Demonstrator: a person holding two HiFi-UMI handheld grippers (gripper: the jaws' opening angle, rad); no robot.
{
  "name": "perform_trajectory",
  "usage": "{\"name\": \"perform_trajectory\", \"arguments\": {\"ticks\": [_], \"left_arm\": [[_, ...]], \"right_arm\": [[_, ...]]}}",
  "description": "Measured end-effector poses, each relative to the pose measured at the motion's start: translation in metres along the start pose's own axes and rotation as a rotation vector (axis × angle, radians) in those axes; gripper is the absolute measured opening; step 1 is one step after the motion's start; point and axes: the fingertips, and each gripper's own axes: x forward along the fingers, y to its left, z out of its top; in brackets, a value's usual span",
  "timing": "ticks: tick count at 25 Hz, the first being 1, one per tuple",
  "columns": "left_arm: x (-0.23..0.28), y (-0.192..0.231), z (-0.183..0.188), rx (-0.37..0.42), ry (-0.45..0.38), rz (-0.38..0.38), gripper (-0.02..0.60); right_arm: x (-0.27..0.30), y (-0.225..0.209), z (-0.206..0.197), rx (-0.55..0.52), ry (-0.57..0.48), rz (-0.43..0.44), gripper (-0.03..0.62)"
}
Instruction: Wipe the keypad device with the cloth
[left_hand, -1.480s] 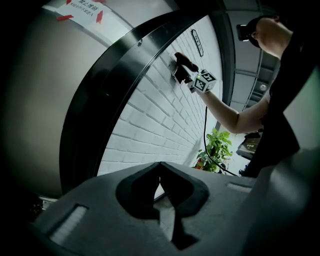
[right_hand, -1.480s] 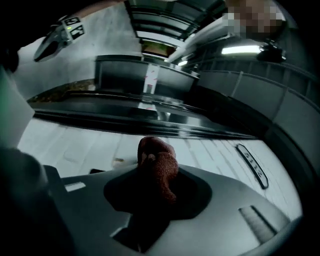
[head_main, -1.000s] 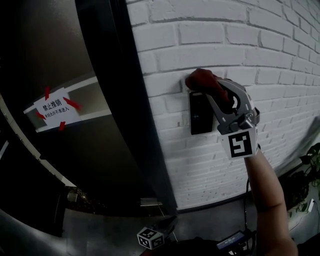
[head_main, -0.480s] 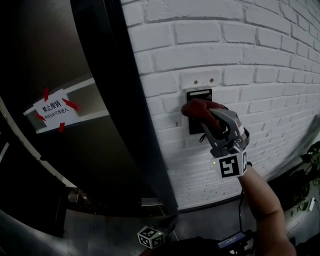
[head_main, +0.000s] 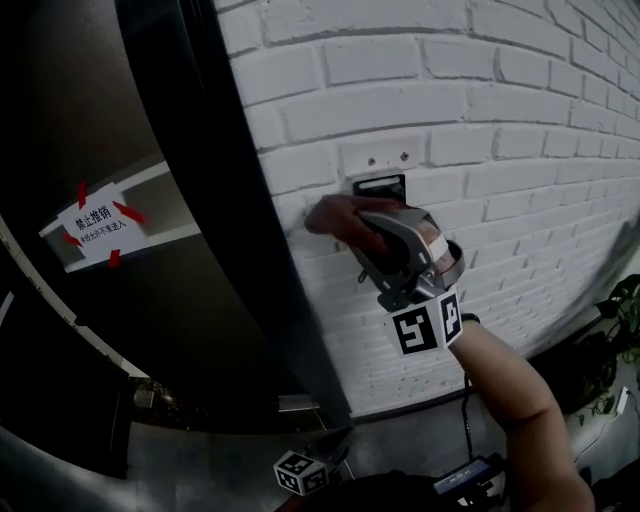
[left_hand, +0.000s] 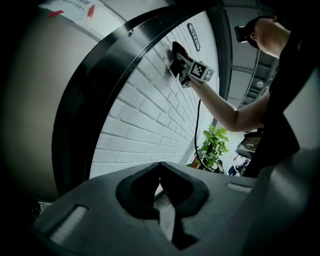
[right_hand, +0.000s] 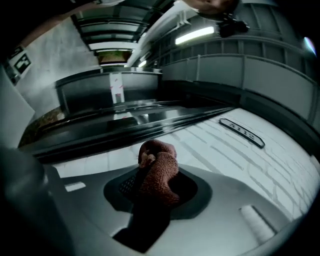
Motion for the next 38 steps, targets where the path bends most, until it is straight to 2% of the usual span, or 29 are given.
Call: {"name": "perform_trajectory", "arguments": {"ticks": [3,5,7,8,9,10,12,14,15,17,21,24,26,32,33,35,38], "left_arm": [[0.003,-0.002,-0.003,-0.003,0.010,-0.011,0.005],[0.003,-0.001,-0.003,-0.001,0.010,-0.006,0.005],[0.003,-0.001,-0.002,0.003,0.007,0.000,0.005],[0.002,-0.002,-0.002,0.004,0.006,0.001,0.005],[0.001,-0.003,-0.003,0.004,0.008,0.001,0.005],[0.000,-0.005,-0.004,0.002,0.015,0.001,0.005],[-0.001,-0.005,-0.007,0.002,0.027,0.000,0.005],[0.002,-0.005,-0.007,0.006,0.028,-0.004,0.005],[0.004,-0.007,-0.005,0.006,0.024,-0.005,0.005],[0.007,-0.009,-0.003,0.007,0.014,-0.003,0.005],[0.002,-0.008,-0.002,0.011,0.010,0.011,0.005],[-0.005,-0.004,-0.006,-0.004,0.016,0.032,0.005],[-0.007,-0.005,-0.009,-0.011,0.020,0.038,0.005],[0.000,-0.011,-0.008,0.004,0.015,0.025,0.005],[-0.001,-0.011,-0.008,0.004,0.015,0.030,0.005],[-0.003,-0.011,-0.008,-0.001,0.013,0.039,0.005],[-0.005,-0.014,-0.008,-0.012,0.004,0.050,0.005]], "right_arm": [[-0.015,0.056,-0.015,-0.167,0.024,0.144,0.109],[-0.029,0.074,-0.027,-0.253,0.024,0.227,0.109],[-0.045,0.071,-0.040,-0.281,0.036,0.238,0.107],[-0.053,0.059,-0.048,-0.233,0.049,0.206,0.107],[-0.061,0.040,-0.054,-0.118,0.055,0.152,0.107],[-0.066,0.016,-0.058,0.059,0.047,0.085,0.107],[-0.067,-0.031,-0.063,0.491,-0.012,-0.051,0.110],[-0.056,-0.062,-0.062,0.815,-0.096,-0.138,0.111],[-0.049,-0.067,-0.059,0.927,-0.127,-0.154,0.111],[-0.044,-0.058,-0.062,1.080,-0.136,-0.167,0.112],[-0.063,-0.016,-0.086,1.276,-0.069,-0.189,0.117],[-0.079,0.028,-0.102,1.277,0.028,-0.167,0.117],[-0.082,0.052,-0.104,1.330,0.056,-0.128,0.114],[-0.047,0.077,-0.083,1.747,-0.063,-0.029,0.117],[-0.041,0.084,-0.075,1.771,-0.069,0.015,0.117],[-0.030,0.094,-0.054,1.748,-0.057,0.111,0.118],[-0.030,0.091,-0.037,1.703,-0.028,0.156,0.117]]}}
